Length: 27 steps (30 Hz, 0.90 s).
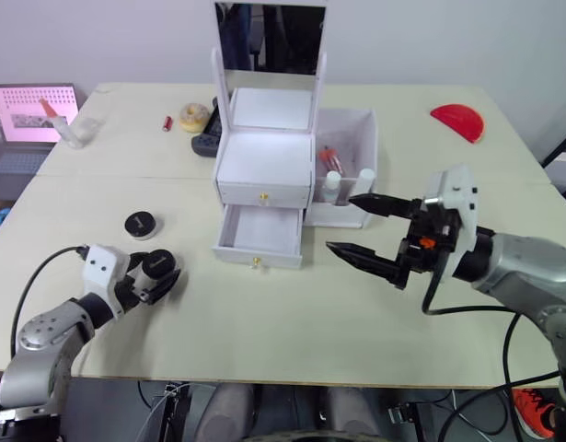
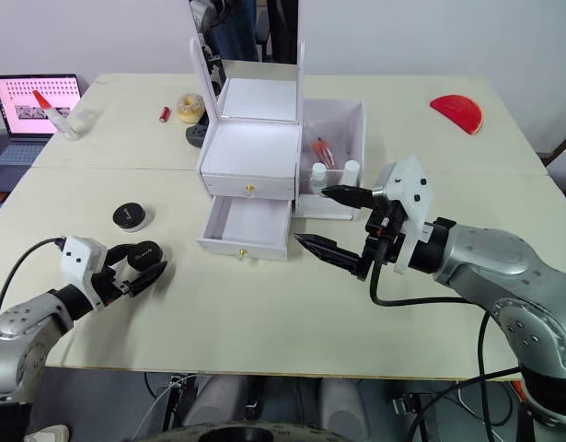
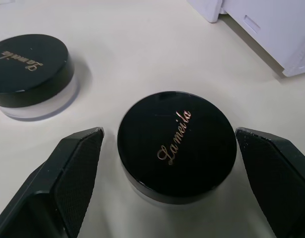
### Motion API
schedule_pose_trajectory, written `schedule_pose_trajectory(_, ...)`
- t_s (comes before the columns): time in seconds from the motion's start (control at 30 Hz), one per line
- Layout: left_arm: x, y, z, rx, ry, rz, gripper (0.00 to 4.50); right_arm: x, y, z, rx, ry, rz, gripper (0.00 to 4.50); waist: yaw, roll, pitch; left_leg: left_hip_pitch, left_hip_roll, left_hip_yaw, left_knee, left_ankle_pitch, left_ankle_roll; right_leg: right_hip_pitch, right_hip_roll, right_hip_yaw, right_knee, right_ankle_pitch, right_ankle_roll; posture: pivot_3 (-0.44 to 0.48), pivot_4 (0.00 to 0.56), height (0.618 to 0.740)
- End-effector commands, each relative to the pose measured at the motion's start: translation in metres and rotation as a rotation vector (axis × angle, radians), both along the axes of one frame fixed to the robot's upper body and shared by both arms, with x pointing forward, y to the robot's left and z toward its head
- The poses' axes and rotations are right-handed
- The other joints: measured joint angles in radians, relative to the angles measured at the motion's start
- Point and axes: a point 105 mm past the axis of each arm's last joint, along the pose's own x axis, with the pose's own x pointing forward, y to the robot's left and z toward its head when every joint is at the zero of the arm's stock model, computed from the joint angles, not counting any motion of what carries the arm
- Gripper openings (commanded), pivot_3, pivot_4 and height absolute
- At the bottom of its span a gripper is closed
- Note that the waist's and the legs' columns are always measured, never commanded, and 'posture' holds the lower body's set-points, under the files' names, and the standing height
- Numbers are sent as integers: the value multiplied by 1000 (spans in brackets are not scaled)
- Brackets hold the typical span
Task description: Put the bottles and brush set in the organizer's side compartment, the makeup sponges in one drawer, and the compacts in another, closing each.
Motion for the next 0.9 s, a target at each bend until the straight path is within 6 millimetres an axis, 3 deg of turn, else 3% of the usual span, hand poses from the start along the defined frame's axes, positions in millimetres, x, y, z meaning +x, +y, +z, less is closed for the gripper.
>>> schedule_pose_trajectory(0.03,2,3,16,39,-7,13,4462,-5,4,8,18,-33,19,4500,0,0,0,0,0,0,0,0,0,0,0,0,0,0,0,0,150,740)
schedule_pose_trajectory(0.43,8,-2,22,78,39,-19,4462,-5,6,8,32,-34,11,4500,-2,0,0,0,0,0,0,0,0,-1,0,0,0,0,0,0,150,740)
schedule_pose_trajectory(0.53,7,-2,20,73,47,-18,3603,-5,6,9,33,-38,7,4500,-1,0,0,0,0,0,0,0,0,-1,0,0,0,0,0,0,150,740)
schedule_pose_trajectory(0.6,7,-2,20,68,46,-21,2613,-5,6,9,33,-38,3,4500,-1,0,0,0,0,0,0,0,0,-1,0,0,0,0,0,0,150,740)
schedule_pose_trajectory(0.77,8,-2,27,56,30,-28,2613,-5,5,7,32,-34,-3,4500,-1,0,0,0,0,0,0,0,0,-1,0,0,0,0,0,0,150,740)
schedule_pose_trajectory(0.9,10,-2,47,57,-27,-68,2613,-5,5,7,32,-31,-3,4500,-1,0,0,0,0,0,0,0,0,-1,0,0,0,0,0,0,150,740)
